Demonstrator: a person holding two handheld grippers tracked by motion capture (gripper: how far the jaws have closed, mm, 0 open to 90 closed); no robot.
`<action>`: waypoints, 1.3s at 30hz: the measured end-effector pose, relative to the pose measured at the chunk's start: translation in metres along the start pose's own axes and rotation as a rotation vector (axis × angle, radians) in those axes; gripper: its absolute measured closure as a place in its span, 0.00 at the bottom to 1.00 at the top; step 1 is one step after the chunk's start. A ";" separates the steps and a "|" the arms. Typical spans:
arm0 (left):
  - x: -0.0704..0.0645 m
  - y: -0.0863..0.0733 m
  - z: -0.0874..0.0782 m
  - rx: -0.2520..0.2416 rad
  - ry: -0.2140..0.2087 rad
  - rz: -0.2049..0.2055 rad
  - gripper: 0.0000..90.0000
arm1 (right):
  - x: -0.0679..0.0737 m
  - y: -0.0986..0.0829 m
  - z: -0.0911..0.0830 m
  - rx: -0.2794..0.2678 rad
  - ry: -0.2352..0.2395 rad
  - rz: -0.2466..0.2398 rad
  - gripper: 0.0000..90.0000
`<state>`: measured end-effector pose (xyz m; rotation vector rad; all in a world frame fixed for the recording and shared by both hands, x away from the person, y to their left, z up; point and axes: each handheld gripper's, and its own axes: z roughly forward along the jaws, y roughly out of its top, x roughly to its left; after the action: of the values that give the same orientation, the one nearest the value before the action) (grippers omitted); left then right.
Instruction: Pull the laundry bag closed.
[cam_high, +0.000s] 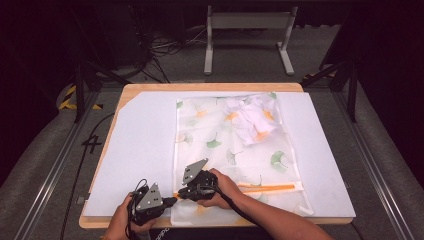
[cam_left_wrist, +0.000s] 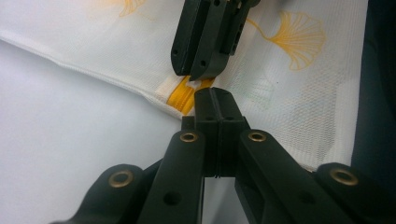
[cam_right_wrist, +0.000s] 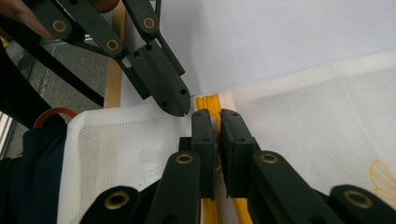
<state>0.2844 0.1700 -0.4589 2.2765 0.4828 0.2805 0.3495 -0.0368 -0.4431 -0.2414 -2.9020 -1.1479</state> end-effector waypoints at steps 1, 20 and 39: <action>0.000 0.000 0.000 0.000 -0.001 -0.001 1.00 | 0.000 -0.001 -0.001 0.001 -0.003 -0.001 0.94; 0.001 0.000 0.000 0.001 -0.006 -0.007 1.00 | -0.001 -0.006 -0.014 0.045 -0.024 -0.011 0.94; 0.002 0.000 0.000 0.004 -0.008 -0.007 1.00 | -0.004 -0.024 -0.032 0.074 -0.049 -0.004 0.94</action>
<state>0.2861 0.1706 -0.4585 2.2788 0.4876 0.2666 0.3486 -0.0764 -0.4357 -0.2667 -2.9812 -1.0465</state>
